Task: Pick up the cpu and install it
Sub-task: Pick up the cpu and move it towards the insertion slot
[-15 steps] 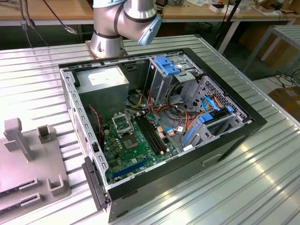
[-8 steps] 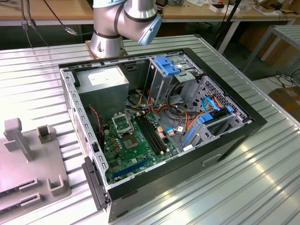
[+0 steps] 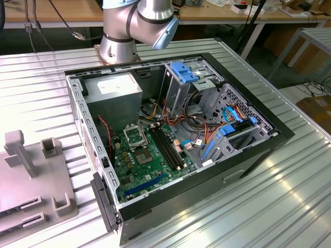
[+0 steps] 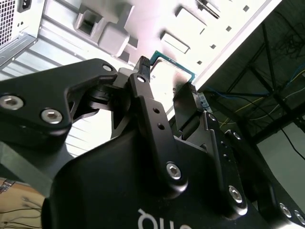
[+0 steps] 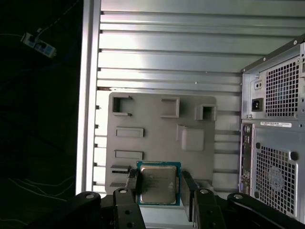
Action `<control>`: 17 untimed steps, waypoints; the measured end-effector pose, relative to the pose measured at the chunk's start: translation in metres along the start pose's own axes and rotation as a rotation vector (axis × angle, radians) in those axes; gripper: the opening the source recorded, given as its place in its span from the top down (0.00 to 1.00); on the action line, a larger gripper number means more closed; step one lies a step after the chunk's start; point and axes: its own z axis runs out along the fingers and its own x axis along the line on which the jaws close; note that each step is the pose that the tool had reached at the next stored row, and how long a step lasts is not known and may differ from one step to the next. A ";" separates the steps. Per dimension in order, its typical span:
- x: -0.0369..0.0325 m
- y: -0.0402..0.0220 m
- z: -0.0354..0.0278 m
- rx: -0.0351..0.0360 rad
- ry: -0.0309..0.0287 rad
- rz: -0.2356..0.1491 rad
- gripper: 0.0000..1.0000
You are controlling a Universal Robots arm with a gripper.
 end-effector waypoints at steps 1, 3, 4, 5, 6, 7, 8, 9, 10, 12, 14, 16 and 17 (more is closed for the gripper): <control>-0.0012 0.0000 -0.0001 0.0000 0.0000 0.000 0.55; -0.0041 -0.0002 -0.0002 0.0000 0.0000 0.000 0.55; -0.0061 -0.0002 -0.0003 0.0000 0.0000 0.000 0.55; -0.0079 -0.0003 -0.0004 -0.0001 -0.0001 0.000 0.55; -0.0089 -0.0004 -0.0005 -0.0001 -0.0001 0.000 0.55; -0.0101 -0.0004 -0.0006 0.0000 0.0000 0.000 0.55; -0.0112 -0.0005 -0.0006 0.0000 0.0000 0.000 0.55; -0.0124 -0.0005 -0.0006 0.0000 -0.0001 0.000 0.55; -0.0151 -0.0006 -0.0008 0.0000 0.0000 0.000 0.55; -0.0179 -0.0007 -0.0010 0.0000 -0.0001 0.000 0.55; -0.0201 -0.0008 -0.0011 0.0000 0.0000 0.000 0.55; -0.0224 -0.0009 -0.0012 0.0000 0.0000 0.000 0.55; -0.0235 -0.0009 -0.0013 0.0000 0.0000 0.000 0.55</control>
